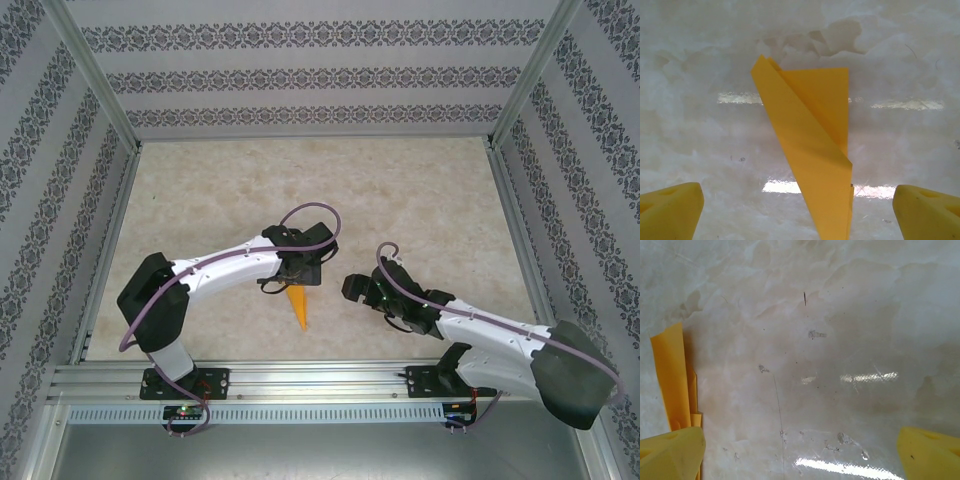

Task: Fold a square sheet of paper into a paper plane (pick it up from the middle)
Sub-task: Turn over a paper plane at the center of the table.

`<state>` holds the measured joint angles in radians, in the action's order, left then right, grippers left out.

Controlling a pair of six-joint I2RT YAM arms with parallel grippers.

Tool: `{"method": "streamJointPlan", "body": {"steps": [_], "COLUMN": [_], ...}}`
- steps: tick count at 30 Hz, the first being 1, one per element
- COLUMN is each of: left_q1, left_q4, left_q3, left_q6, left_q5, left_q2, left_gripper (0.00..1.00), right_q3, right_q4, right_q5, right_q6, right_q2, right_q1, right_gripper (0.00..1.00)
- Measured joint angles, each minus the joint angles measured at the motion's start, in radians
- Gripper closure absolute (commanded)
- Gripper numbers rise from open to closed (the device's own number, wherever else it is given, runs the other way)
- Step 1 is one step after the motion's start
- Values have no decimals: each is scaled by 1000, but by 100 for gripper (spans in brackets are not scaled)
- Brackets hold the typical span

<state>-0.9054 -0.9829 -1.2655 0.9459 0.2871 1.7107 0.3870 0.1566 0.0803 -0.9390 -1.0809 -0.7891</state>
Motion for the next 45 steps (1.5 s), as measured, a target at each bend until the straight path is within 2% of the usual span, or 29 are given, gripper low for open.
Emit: {"method": "streamJointPlan", "body": {"steps": [10,13,16,18,24,30,34,39,43,45], "left_q1": [4,11,16,19,28,33,49,68,81,86], "left_q4": [-2,5,16,21,21,32,56,103,146,163], "left_q3": [-3,-3,-5,-6,-5,40,95,171,215,232], "left_q6": [14,18,26,31,48,53,50,47,43,39], "left_q5": [-23,-43,-57,-64,-56,-37,-37,-46,-61,-69], "left_q2": [55,83,122,145,146,68,8,-40,-66,-79], "left_gripper": [4,7,15,26,47,80,93,100,100,100], "right_q3": [40,46,47,47,61,89,109,161,219,236], "right_q4": [-7,-8,-7,-6,-6,1,-37,-92,-132,-159], "right_q5": [-30,-30,-30,-30,-34,-49,-92,-153,-189,-207], "right_q6": [1,0,0,-1,-1,0,15,49,68,71], "right_q2": [-90,-106,-121,-129,-149,-182,-208,-272,-345,-380], "right_q1": [0,0,0,0,0,0,-10,-48,-76,-82], "right_gripper": [2,2,2,2,2,2,8,19,25,34]}}
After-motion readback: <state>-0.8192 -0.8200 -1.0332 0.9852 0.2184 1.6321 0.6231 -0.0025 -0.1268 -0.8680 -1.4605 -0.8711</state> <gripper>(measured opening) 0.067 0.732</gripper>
